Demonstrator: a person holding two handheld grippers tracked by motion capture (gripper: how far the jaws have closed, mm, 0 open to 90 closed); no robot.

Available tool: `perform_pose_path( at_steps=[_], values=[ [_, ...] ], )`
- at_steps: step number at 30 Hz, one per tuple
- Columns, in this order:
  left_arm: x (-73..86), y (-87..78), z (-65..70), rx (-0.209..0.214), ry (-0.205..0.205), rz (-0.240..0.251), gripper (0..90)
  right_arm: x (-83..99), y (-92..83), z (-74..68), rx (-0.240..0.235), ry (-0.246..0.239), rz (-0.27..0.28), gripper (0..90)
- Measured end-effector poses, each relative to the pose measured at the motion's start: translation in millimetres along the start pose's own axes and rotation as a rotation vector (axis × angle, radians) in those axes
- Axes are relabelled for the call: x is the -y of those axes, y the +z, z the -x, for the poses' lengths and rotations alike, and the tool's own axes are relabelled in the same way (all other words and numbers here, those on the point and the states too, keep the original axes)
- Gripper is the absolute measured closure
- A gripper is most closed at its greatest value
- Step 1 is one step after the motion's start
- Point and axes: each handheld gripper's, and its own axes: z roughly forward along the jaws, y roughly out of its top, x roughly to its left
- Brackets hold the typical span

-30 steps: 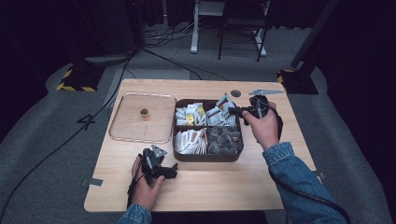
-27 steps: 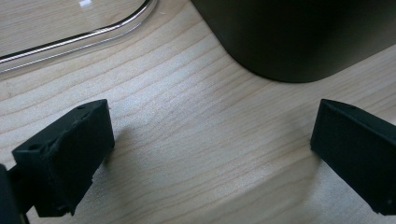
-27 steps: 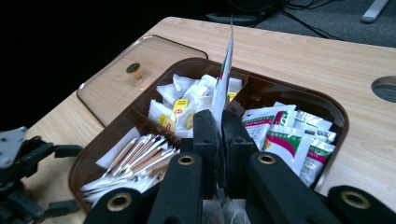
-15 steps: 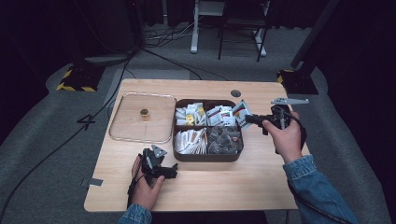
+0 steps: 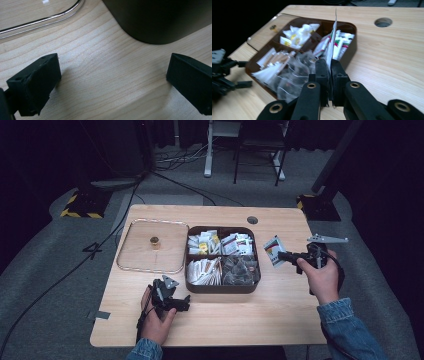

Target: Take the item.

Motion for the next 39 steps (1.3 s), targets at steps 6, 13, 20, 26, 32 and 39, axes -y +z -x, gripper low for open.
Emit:
perform_pose_path(
  at_steps=[6, 13, 20, 26, 32, 39],
  values=[
    [0.0, 0.0, 0.0, 0.000, 0.000, 0.000, 0.0, 17.3, -1.3, 13.5, 0.047, 0.006, -0.030, 86.8],
    [0.0, 0.0, 0.0, 0.000, 0.000, 0.000, 0.0, 38.5, 5.1, 26.9, 0.034, 0.023, -0.053, 86.8],
    [0.0, 0.0, 0.0, 0.000, 0.000, 0.000, 0.0, 66.4, 18.4, 34.9, 0.027, 0.071, -0.053, 86.8],
    [0.0, 0.0, 0.0, 0.000, 0.000, 0.000, 0.0, 73.9, 22.8, 39.4, 0.036, 0.106, -0.086, 86.7],
    [0.0, 0.0, 0.0, 0.000, 0.000, 0.000, 0.0, 78.8, 25.2, 42.5, 0.046, 0.138, -0.125, 86.6],
    [0.0, 0.0, 0.0, 0.000, 0.000, 0.000, 0.0, 82.3, 29.1, 45.3, 0.063, 0.149, -0.159, 86.3]
  ],
)
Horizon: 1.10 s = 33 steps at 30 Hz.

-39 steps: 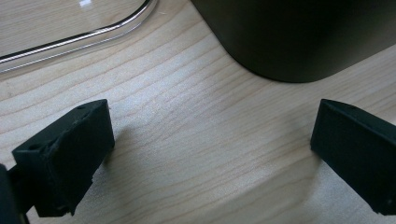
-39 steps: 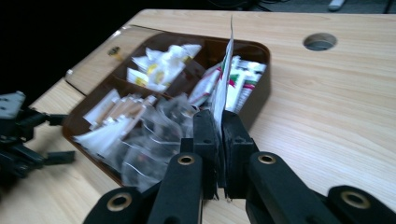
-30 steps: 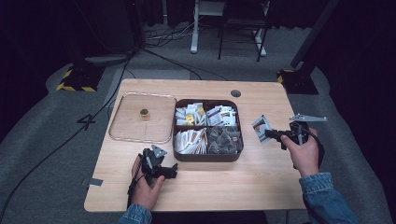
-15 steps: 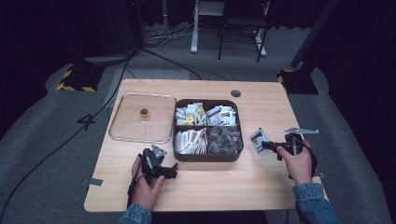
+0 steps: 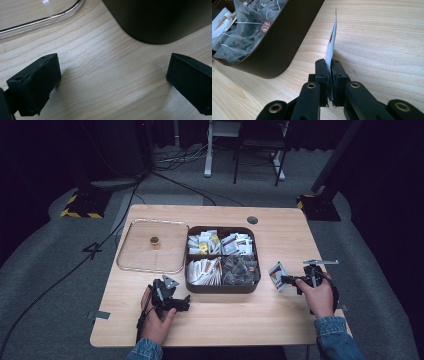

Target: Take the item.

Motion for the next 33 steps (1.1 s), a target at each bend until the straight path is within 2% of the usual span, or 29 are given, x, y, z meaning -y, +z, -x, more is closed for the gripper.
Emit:
perform_pose_path(
  at_steps=[4, 8, 10, 12, 14, 18, 26, 29, 33],
  values=[
    [0.0, 0.0, 0.0, 0.000, 0.000, 0.000, 0.0, 0.4, 0.6, 1.0, 0.005, 0.003, -0.007, 83.8],
    [0.0, 0.0, 0.0, 0.000, 0.001, 0.000, 0.0, 3.6, 4.4, 5.3, 0.049, -0.011, -0.013, 59.0],
    [0.0, 0.0, 0.0, 0.000, 0.000, 0.000, 0.0, 4.9, 5.3, 7.4, 0.092, -0.036, 0.010, 48.7],
    [0.0, 0.0, 0.0, 0.000, 0.000, 0.000, 0.0, 4.8, 4.2, 9.4, 0.125, -0.055, 0.023, 44.4],
    [0.0, 0.0, 0.0, 0.000, 0.000, 0.000, 0.0, 5.0, 2.5, 11.0, 0.149, -0.050, 0.052, 41.3],
    [0.0, 0.0, 0.0, 0.000, 0.000, 0.000, 0.0, 5.5, -2.4, 14.0, 0.192, -0.065, 0.089, 40.8],
    [0.0, 0.0, 0.0, 0.000, 0.000, 0.000, 0.0, 4.6, -8.4, 9.9, 0.171, -0.075, 0.112, 41.6],
    [0.0, 0.0, 0.0, 0.000, 0.000, 0.000, 0.0, 4.1, -10.7, 3.8, 0.134, -0.092, 0.115, 43.2],
    [0.0, 0.0, 0.0, 0.000, 0.001, 0.000, 0.0, 2.1, -19.3, -11.7, 0.077, -0.106, 0.132, 46.2]
  ],
)
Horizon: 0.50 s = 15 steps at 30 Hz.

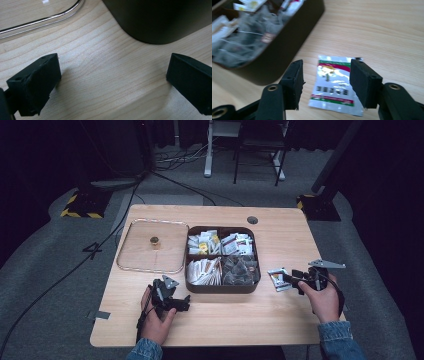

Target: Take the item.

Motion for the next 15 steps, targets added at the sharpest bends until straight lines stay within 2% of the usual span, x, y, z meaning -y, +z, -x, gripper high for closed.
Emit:
perform_pose_path(
  at_steps=[3, 10, 15],
  values=[
    [0.0, 0.0, 0.0, 0.000, 0.000, 0.000, 0.0, -2.8, -7.9, -10.5, -0.027, -0.013, 0.012, 47.3],
    [0.0, 0.0, 0.0, 0.000, 0.000, 0.000, 0.0, -3.9, -19.2, -28.2, -0.075, -0.044, 0.003, 47.9],
    [0.0, 0.0, 0.1, 0.000, -0.001, 0.000, 0.0, -4.6, -25.4, -41.8, -0.119, -0.089, -0.012, 47.7]
  ],
)
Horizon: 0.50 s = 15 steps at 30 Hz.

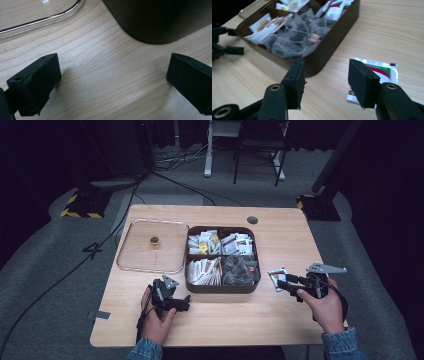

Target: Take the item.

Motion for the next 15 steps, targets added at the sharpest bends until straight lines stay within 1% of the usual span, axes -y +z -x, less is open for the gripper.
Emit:
perform_pose_path(
  at_steps=[1, 7, 11, 15],
  values=[
    [0.0, 0.0, 0.0, 0.000, 0.000, 0.000, 0.0, -0.2, -0.2, -2.2, -0.005, -0.017, 0.000, 47.7],
    [0.0, 0.0, 0.0, 0.000, 0.000, 0.000, 0.0, 0.8, -2.6, -16.4, -0.036, -0.062, -0.014, 47.3],
    [0.0, 0.0, 0.0, 0.000, 0.000, 0.000, 0.0, 4.0, -0.9, -26.0, -0.061, -0.097, -0.029, 47.2],
    [0.0, 0.0, 0.0, 0.000, 0.001, 0.000, 0.0, 6.4, 0.9, -37.7, -0.074, -0.132, -0.047, 46.8]
  ],
)
